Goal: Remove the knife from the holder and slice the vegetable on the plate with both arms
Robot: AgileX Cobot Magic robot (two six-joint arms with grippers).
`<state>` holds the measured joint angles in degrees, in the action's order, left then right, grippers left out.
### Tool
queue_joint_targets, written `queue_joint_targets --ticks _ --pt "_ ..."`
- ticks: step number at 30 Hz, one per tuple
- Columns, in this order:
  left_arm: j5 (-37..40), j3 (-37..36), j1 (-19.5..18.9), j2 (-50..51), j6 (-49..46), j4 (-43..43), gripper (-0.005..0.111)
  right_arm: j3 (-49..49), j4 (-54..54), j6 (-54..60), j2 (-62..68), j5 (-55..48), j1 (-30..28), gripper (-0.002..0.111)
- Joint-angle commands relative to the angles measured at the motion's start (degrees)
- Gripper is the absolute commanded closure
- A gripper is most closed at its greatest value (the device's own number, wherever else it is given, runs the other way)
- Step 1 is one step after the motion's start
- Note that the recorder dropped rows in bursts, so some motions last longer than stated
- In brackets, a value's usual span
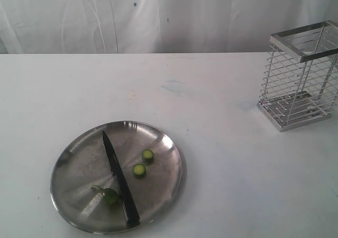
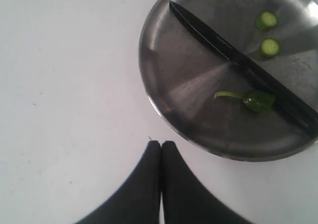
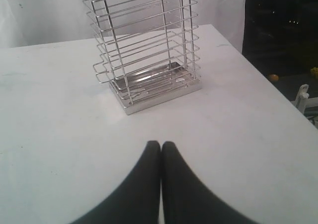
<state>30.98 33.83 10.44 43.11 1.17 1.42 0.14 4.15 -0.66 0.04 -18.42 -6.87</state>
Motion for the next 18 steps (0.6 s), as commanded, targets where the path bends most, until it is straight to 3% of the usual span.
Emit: queue_joint_targets --ticks 1,5,7,10,12,13,15,18 --pt "3.4 -0.2 -3.1 -9.9 -2.8 -6.1 0.107 -0.1 0.2 0.7 0.0 0.4 0.2 0.108" --pt "5.6 -0.2 -9.5 -22.1 -2.1 -2.6 0.107 -0.1 0.2 0.7 0.0 0.4 0.2 0.108" --pt "0.3 -1.8 -11.5 -26.3 -1.9 0.1 0.107 -0.1 0.2 0.7 0.0 0.4 0.2 0.108" --pt "-36.0 -12.4 -12.0 -30.5 -4.3 3.3 0.107 -0.1 0.2 0.7 0.0 0.4 0.2 0.108" --pt "-50.8 -17.6 -12.0 -32.8 -4.4 3.3 0.107 -0.1 0.2 0.7 0.0 0.4 0.2 0.108" --pt "-54.0 -19.8 -12.0 -33.9 -4.6 3.3 0.107 -0.1 0.2 0.7 0.0 0.4 0.2 0.108" --pt "-51.7 -23.3 -12.0 -36.7 -4.5 3.3 0.107 -0.1 0.2 0.7 0.0 0.4 0.2 0.108" --pt "-39.5 -27.7 -12.0 -40.2 -1.2 3.3 0.107 -0.1 0.2 0.7 0.0 0.4 0.2 0.108"
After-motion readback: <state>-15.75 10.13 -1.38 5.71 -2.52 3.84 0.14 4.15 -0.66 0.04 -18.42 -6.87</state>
